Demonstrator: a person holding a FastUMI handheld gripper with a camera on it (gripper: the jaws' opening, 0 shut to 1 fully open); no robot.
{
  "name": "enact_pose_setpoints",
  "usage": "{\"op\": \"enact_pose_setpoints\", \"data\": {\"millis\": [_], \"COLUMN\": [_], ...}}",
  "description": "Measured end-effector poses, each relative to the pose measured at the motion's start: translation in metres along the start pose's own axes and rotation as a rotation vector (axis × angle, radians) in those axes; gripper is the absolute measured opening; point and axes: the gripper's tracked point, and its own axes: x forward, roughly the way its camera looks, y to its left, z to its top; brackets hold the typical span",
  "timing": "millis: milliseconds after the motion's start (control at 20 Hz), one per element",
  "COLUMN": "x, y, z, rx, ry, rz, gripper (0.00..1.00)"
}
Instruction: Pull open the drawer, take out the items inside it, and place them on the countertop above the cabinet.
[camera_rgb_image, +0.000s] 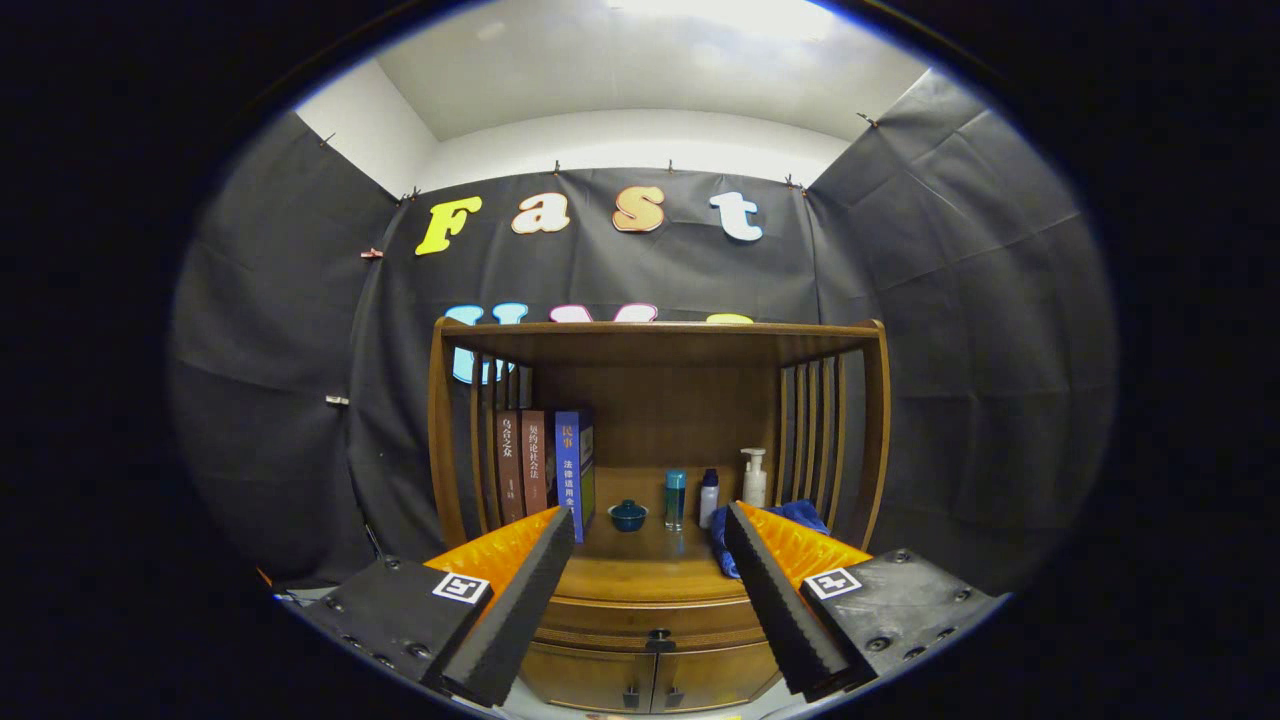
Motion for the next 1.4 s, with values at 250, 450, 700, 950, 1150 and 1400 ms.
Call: {"op": "enact_pose_setpoints", "data": {"millis": [250, 450, 700, 950, 1150, 1400], "x": [-0.002, -0.001, 0.006, 0.021, 0.040, 0.058], "y": [-0.001, 0.000, -0.001, -0.007, -0.012, -0.016], "z": [0.001, 0.001, -0.013, -0.053, -0.101, -0.162], "rx": [0.002, 0.004, 0.009, 0.011, 0.046, 0.076], "ry": [0.000, 0.001, 0.026, 0.097, 0.167, 0.273], "rz": [-0.005, -0.006, -0.007, -0.017, -0.029, -0.042], "gripper": [0.99, 0.99, 0.99, 0.99, 0.99, 0.99]}}
